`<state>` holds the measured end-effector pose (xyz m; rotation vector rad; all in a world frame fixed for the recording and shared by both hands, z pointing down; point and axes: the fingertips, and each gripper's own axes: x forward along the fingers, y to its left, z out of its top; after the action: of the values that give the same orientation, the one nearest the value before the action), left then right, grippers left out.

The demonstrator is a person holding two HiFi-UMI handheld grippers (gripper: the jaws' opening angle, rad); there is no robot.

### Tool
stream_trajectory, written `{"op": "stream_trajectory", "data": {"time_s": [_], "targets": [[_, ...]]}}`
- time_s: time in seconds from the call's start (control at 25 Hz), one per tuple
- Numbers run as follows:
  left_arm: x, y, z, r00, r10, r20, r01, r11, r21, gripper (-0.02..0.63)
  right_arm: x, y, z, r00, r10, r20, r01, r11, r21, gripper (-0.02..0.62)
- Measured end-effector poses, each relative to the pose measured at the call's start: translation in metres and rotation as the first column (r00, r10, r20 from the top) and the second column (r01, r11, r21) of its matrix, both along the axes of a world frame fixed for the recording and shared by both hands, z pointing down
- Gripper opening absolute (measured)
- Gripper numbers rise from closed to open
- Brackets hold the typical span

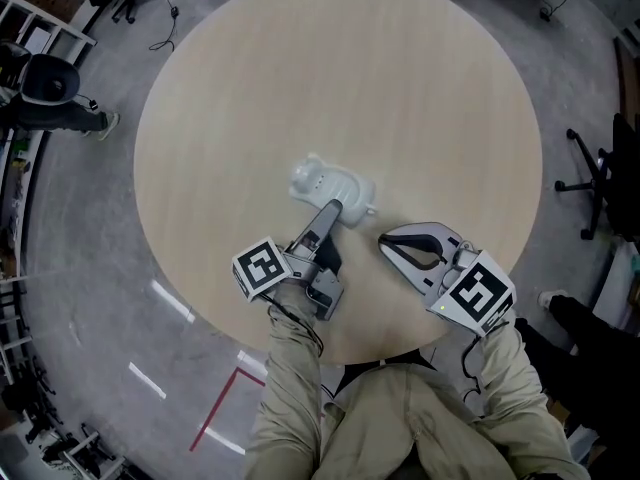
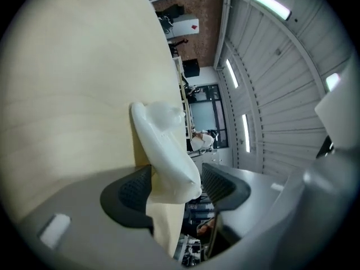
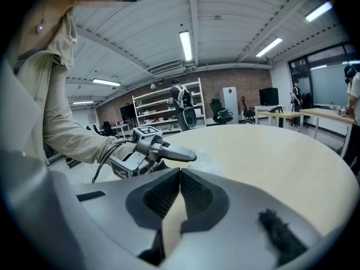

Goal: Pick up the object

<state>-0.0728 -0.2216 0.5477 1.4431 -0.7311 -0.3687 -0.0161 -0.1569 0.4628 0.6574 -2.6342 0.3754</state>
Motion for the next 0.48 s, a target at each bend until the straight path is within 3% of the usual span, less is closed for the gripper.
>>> {"op": "stream_trajectory", "data": {"time_s": [0.28,0.48], "targets": [[-0.009,-0.005,0.009,0.996,-0.045,0.073,0.045,0.999,-0.005,0.221,0.005,0.001,0.000,1.000,0.006,-0.003,-0.006,1.000,-0.001,0.003],[0.009,-0.006,-0.001,0.992,0.028,0.121,-0.037,0.996,0.078,0.170,0.013,0.001,0.006,1.000,0.008,-0.008,-0.008,1.000,-0.002,0.003]]}}
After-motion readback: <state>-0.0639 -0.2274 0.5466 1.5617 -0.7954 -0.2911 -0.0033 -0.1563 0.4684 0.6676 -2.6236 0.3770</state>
